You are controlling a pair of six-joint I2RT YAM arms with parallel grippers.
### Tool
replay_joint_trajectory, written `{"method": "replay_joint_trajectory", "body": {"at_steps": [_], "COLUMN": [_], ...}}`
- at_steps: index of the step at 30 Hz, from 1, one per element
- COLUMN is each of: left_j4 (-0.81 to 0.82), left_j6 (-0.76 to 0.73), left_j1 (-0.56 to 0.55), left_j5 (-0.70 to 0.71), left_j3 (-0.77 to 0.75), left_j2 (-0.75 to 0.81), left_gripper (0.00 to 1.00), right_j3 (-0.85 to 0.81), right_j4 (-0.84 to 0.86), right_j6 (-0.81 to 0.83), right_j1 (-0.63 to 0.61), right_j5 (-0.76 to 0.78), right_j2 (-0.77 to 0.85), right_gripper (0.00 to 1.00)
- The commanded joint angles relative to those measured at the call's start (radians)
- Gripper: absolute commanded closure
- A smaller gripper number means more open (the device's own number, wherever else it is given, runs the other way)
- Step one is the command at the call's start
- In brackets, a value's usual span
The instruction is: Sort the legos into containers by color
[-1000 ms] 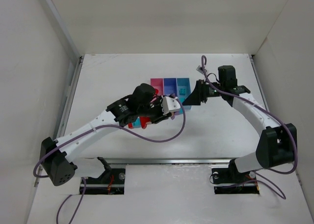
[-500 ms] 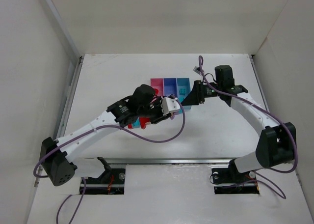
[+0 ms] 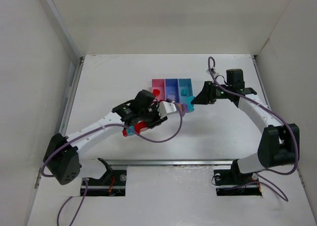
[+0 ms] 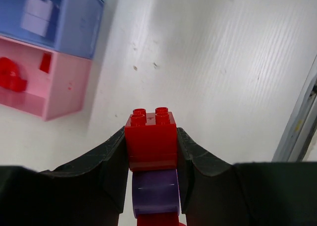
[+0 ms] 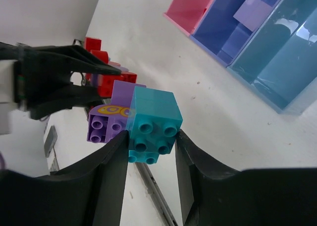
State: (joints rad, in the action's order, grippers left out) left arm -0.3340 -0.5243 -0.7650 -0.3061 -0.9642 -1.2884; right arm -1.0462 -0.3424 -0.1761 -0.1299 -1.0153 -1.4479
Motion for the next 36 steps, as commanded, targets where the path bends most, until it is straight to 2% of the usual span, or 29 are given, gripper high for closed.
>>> {"method": "replay_joint_trajectory", "body": {"at_steps": [1, 4, 8, 12, 16, 17, 20, 25, 30, 34, 36], "left_j4": [0.024, 0.052, 0.118, 0.127, 0.116, 0.107, 0.052, 0.013, 0.110, 0.066, 0.027], "left_j6": [-0.062, -0.143, -0.190, -0.209, -0.209, -0.209, -0.209, -0.183, -0.074, 0.024, 0.047], "left_j1": [0.000, 0.000, 0.009, 0.009, 0.009, 0.009, 0.009, 0.018, 0.018, -0.031, -0.043], "left_j5": [0.001, 0.015, -0.036, -0.067, -0.088, -0.088, -0.088, -0.097, -0.142, -0.142, -0.142], "left_j3": [0.059, 0.131, 0.203, 0.213, 0.213, 0.203, 0.162, 0.052, -0.076, -0.265, -0.310], "left_j2": [-0.040, -0.054, -0.054, -0.063, -0.063, -0.063, -0.063, -0.022, 0.021, -0.080, -0.129], "left_gripper": [1.00, 1.00, 1.00, 0.91, 0.47, 0.26, 0.00, 0.00, 0.00, 0.00, 0.00], "right_j3": [-0.005, -0.005, -0.014, -0.014, -0.014, -0.023, -0.032, -0.032, -0.041, -0.041, -0.052], "right_j4": [0.011, 0.011, 0.002, -0.020, -0.041, -0.041, -0.050, -0.027, 0.034, 0.112, 0.112], "right_j6": [0.026, 0.026, 0.026, 0.035, 0.044, 0.044, 0.044, 0.015, -0.072, -0.161, -0.171], "right_j1": [-0.004, -0.004, -0.004, -0.004, -0.004, -0.004, -0.004, -0.013, -0.091, -0.129, -0.145], "right_j5": [0.003, 0.023, 0.043, 0.043, 0.053, 0.064, 0.064, 0.064, 0.136, 0.162, 0.185], "right_j2": [0.032, 0.032, 0.043, 0.043, 0.052, 0.052, 0.061, 0.083, 0.093, 0.093, 0.083], "right_gripper": [1.00, 1.00, 1.00, 1.00, 1.00, 1.00, 1.00, 1.00, 1.00, 1.00, 1.00]}}
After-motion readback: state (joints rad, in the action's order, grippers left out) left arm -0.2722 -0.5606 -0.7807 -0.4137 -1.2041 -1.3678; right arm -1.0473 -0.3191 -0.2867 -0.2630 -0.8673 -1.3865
